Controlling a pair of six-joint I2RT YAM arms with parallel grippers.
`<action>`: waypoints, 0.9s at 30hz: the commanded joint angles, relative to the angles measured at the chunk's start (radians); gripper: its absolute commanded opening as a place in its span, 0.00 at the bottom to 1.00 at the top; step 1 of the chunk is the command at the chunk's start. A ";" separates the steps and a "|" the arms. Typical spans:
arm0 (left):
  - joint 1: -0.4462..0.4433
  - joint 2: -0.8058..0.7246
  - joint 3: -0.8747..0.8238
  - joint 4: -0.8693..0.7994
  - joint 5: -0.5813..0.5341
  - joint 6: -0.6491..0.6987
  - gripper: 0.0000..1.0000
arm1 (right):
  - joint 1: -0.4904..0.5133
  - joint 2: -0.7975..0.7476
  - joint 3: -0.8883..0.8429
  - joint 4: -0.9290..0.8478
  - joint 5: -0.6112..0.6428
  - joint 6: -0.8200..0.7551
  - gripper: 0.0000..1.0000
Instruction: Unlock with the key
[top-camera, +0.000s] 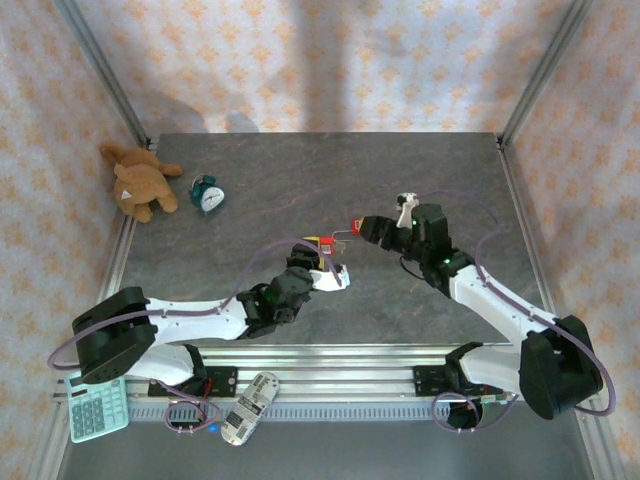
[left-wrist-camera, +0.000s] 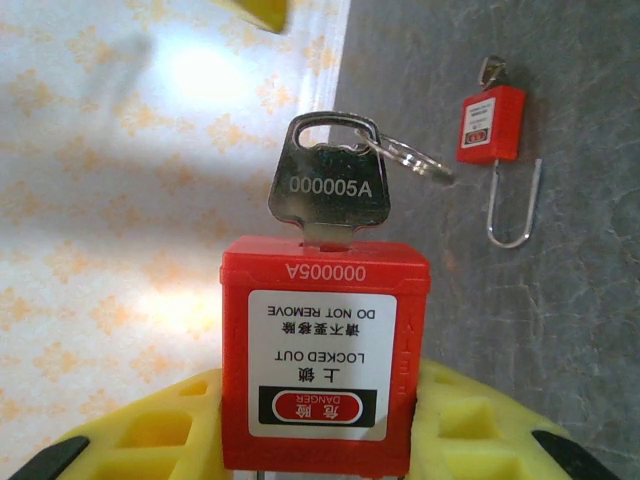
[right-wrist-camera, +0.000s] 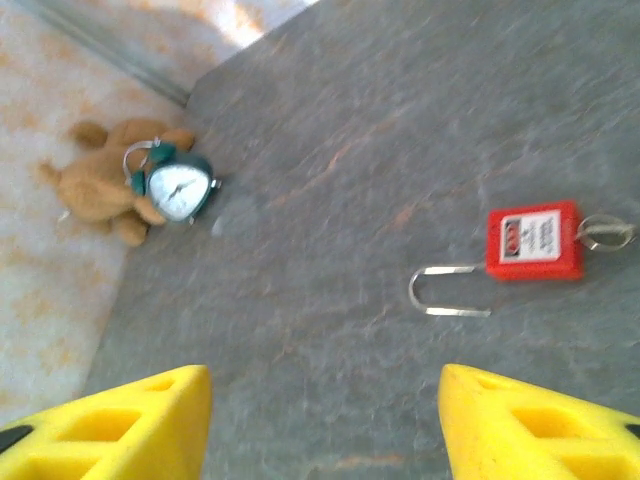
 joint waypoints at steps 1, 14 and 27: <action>-0.010 0.025 -0.025 0.126 -0.051 0.084 0.27 | -0.006 -0.027 -0.051 0.108 -0.104 0.011 0.54; -0.030 0.122 -0.094 0.318 -0.051 0.127 0.25 | -0.004 -0.123 -0.136 0.094 -0.109 -0.018 0.31; -0.037 0.253 -0.103 0.572 -0.054 0.207 0.25 | 0.089 -0.048 -0.092 0.092 -0.159 -0.059 0.37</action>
